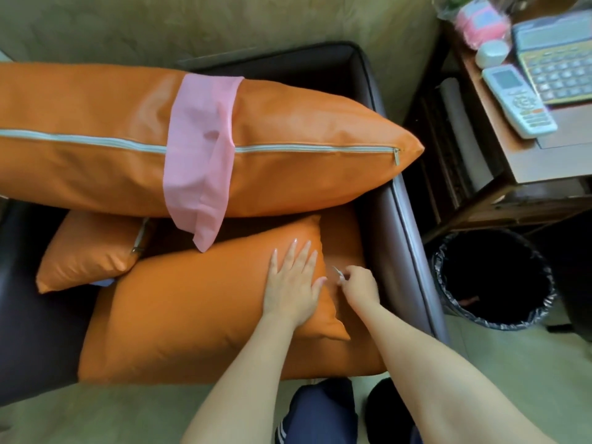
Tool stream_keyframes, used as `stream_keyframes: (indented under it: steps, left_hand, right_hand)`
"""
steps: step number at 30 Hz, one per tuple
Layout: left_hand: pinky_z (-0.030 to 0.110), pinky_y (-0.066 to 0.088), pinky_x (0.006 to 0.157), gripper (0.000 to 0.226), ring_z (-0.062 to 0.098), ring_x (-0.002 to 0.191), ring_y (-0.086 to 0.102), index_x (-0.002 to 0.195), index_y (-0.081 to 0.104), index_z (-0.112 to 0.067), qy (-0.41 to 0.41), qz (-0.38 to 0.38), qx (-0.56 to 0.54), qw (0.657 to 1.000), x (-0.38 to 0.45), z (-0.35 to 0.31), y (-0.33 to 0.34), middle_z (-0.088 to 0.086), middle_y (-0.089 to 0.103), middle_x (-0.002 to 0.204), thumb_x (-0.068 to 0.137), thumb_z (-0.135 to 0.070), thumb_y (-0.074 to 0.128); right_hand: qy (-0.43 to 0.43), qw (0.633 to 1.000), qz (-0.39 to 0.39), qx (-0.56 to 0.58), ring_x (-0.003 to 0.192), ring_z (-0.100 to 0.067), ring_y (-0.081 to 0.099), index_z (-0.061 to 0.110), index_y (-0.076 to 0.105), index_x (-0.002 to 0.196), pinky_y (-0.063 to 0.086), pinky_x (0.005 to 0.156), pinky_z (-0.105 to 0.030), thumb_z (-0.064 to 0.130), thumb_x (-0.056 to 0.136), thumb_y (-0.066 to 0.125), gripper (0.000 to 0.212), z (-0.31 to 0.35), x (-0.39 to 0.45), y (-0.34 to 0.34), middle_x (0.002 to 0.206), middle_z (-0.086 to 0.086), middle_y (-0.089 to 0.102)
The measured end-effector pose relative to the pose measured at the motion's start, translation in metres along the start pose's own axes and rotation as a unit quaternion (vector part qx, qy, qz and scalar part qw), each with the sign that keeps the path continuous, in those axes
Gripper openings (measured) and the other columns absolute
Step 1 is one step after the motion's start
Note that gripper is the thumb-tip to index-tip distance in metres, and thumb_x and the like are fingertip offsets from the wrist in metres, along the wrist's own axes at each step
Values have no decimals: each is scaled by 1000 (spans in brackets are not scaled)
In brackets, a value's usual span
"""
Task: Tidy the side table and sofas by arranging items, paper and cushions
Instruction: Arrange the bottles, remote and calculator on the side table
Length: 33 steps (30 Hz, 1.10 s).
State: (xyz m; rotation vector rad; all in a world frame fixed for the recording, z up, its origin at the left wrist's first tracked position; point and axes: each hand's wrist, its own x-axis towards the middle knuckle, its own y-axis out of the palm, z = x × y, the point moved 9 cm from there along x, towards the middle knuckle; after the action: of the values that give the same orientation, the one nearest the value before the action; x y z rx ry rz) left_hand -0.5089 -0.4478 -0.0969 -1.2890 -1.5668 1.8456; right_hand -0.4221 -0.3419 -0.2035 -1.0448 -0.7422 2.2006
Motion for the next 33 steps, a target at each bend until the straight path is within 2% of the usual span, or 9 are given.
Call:
stream_keyframes:
  steps: [3, 5, 8, 11, 16, 21, 26, 29, 33]
  left_hand:
    - [40, -4, 117, 51, 15, 147, 4, 147, 32, -22, -51, 19, -136, 989, -1, -3, -13, -6, 21, 157, 100, -41, 36]
    - [35, 15, 115, 43, 17, 140, 30, 137, 49, -17, -129, 10, -324, 937, -6, -7, -22, -1, 45, 145, 97, -31, 49]
    - [34, 47, 94, 22, 26, 105, 63, 108, 71, -8, -213, -6, -551, 807, -16, -30, -40, 9, 71, 104, 90, -16, 62]
    - [23, 51, 64, 8, 14, 61, 60, 85, 73, -6, -218, 0, -614, 759, -18, -66, -66, 3, 64, 64, 86, -6, 65]
    - [36, 55, 72, 34, 14, 54, 57, 58, 65, -23, -163, 29, -590, 790, 2, -136, -90, -10, 59, 43, 82, 1, 66]
    - [40, 54, 85, 31, 22, 76, 64, 59, 62, -27, -133, 77, -553, 819, 16, -208, -89, -7, 64, 63, 84, -8, 67]
    - [34, 50, 84, 24, 23, 83, 64, 65, 62, -25, -141, 104, -526, 832, 37, -248, -84, 0, 67, 75, 86, -15, 66]
    - [37, 53, 85, 16, 24, 90, 67, 72, 64, -21, -136, 112, -509, 843, 57, -267, -88, -2, 66, 76, 87, -15, 66]
    - [39, 52, 90, 7, 22, 96, 66, 84, 67, -17, -135, 100, -499, 850, 79, -277, -104, 1, 69, 89, 89, -19, 63]
  right_hand:
    - [66, 940, 53, 329, 72, -19, 57, 3, 61, 81, 48, 63, -24, -10, 77, 64, 13, 13, -22, -30, 75, -6, 59]
    - [78, 870, 95, 478, 70, -16, 59, 0, 55, 77, 52, 60, -18, -19, 75, 61, 20, 34, -45, -53, 75, -8, 59]
    - [94, 825, 80, 551, 74, -17, 63, -1, 61, 82, 55, 65, -20, -12, 84, 57, 11, 44, -71, -93, 81, -11, 61]
    - [139, 805, 32, 575, 75, -16, 63, 2, 64, 83, 54, 64, -20, 0, 89, 57, 9, 25, -85, -134, 80, -10, 63]
    - [181, 787, -24, 590, 53, -6, 56, 7, 61, 75, 49, 52, -16, 4, 89, 60, 14, -32, -98, -200, 70, -8, 57]
    - [268, 801, -150, 514, 56, -15, 51, 4, 58, 79, 49, 45, -14, 1, 88, 61, 9, -134, -108, -274, 64, -9, 53]
    - [356, 796, -235, 430, 53, -17, 54, 3, 63, 84, 53, 76, -38, 4, 84, 64, 1, -234, -99, -323, 60, -6, 56]
    - [368, 810, -165, 425, 54, -20, 49, 15, 55, 82, 48, 65, -34, 15, 87, 63, 10, -257, -79, -319, 62, -6, 51]
    - [369, 901, -39, 225, 65, -24, 45, 6, 42, 64, 35, 63, -29, 32, 96, 46, 41, -255, -67, -320, 63, -4, 41]
